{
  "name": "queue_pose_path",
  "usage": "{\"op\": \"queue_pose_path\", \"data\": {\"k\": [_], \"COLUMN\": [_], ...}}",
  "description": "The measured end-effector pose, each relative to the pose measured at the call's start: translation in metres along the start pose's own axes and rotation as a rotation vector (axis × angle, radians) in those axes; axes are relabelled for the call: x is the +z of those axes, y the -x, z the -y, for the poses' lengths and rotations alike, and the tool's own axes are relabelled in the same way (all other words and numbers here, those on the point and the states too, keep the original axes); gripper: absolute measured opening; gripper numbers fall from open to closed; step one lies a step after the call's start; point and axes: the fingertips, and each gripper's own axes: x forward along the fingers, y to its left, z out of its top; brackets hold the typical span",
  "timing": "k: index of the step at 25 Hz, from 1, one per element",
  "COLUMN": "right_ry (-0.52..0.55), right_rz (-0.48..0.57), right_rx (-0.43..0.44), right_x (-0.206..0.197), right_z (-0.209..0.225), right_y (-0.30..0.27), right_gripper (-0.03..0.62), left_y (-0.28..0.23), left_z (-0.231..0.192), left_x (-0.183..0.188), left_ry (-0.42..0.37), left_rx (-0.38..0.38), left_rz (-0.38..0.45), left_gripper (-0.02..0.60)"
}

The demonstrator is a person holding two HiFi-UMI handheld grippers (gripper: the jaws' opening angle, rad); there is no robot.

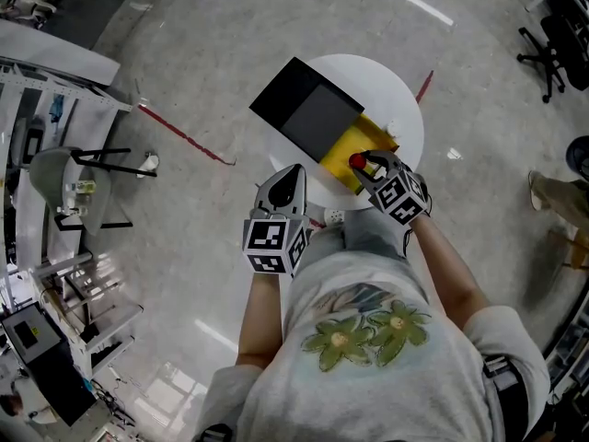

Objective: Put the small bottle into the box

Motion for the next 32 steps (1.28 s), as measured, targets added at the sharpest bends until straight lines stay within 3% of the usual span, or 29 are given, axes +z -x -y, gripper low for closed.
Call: {"op": "queue_pose_path", "data": {"k": [32], "right_ry": [0.012], "right_rz": [-0.072], "right_rx": [0.032], "right_x": [-0.030], "right_z": [-0.010], "right_y": [-0.031], "right_gripper": [0.138], "left_y": [0.013], "left_z": [-0.011], "left_x": [-0.018], "left_ry": [0.037], "left_rx": [0.052], "left_rz": [-0.012], "left_gripper": [0.005]}}
